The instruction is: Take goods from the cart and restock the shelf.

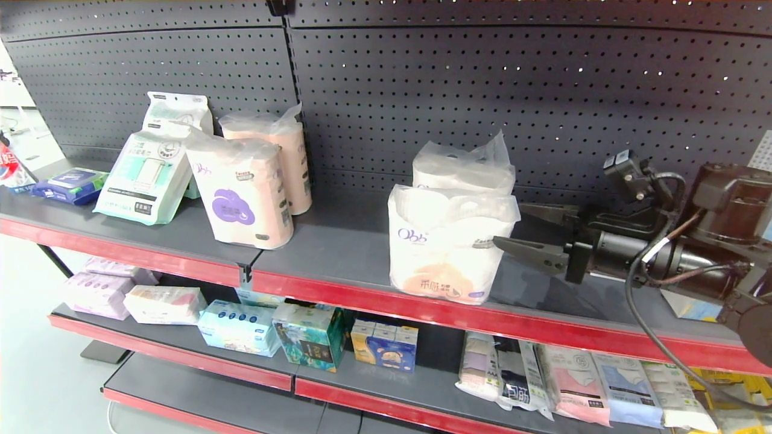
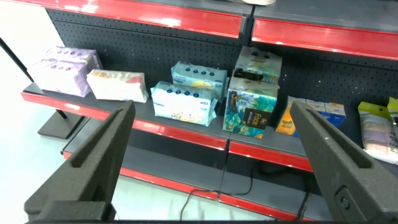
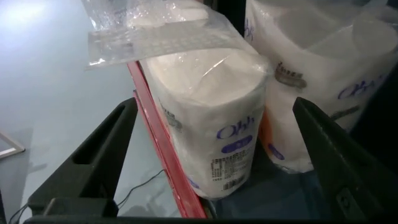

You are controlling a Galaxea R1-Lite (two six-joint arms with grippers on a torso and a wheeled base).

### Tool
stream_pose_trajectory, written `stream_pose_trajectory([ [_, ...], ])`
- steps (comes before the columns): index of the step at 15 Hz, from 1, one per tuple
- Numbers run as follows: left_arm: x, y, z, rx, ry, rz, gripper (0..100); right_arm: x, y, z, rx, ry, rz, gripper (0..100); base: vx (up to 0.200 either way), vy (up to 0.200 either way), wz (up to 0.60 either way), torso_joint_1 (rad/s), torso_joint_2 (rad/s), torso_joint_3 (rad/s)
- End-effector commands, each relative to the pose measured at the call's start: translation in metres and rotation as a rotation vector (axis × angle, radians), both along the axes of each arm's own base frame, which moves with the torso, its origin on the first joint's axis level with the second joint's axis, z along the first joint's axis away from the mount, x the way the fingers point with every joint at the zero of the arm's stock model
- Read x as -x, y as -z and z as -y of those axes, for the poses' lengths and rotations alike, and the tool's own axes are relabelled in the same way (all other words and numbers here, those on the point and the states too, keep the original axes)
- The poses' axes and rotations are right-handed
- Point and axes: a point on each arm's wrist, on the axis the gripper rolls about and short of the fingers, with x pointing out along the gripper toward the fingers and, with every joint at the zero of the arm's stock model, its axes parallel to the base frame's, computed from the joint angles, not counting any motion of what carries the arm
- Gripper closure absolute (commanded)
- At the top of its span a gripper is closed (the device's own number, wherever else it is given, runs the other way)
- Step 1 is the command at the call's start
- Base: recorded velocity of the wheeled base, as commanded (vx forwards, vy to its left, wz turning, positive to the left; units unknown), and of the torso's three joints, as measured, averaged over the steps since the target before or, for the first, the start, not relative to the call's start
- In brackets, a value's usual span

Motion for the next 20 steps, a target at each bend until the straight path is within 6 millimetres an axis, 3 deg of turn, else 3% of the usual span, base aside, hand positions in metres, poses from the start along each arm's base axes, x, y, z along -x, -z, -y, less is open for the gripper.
stream_pose_trajectory([
  [1, 0.000, 0.000, 0.000, 0.000, 0.000, -0.002, 0, 0.010, -0.011, 0.004, -0.009, 0.007, 0.038, 0, 0.000, 0.000, 0.00, 0.000, 0.00, 0.000],
  [4, 0.000, 0.000, 0.000, 0.000, 0.000, -0.002, 0, 0.016, -0.019, 0.010, -0.024, 0.020, 0.054, 0, 0.000, 0.000, 0.00, 0.000, 0.00, 0.000],
  [9, 0.000, 0.000, 0.000, 0.000, 0.000, -0.002, 0, 0.046, -0.036, 0.028, -0.083, 0.081, 0.030, 0, 0.000, 0.000, 0.00, 0.000, 0.00, 0.000],
  [18, 0.000, 0.000, 0.000, 0.000, 0.000, -0.002, 0, 0.091, -0.036, 0.040, -0.111, 0.162, -0.063, 0, 0.000, 0.000, 0.00, 0.000, 0.00, 0.000],
  [20, 0.000, 0.000, 0.000, 0.000, 0.000, -0.002, 0, 0.112, -0.037, 0.046, -0.107, 0.180, -0.067, 0, 0.000, 0.000, 0.00, 0.000, 0.00, 0.000],
])
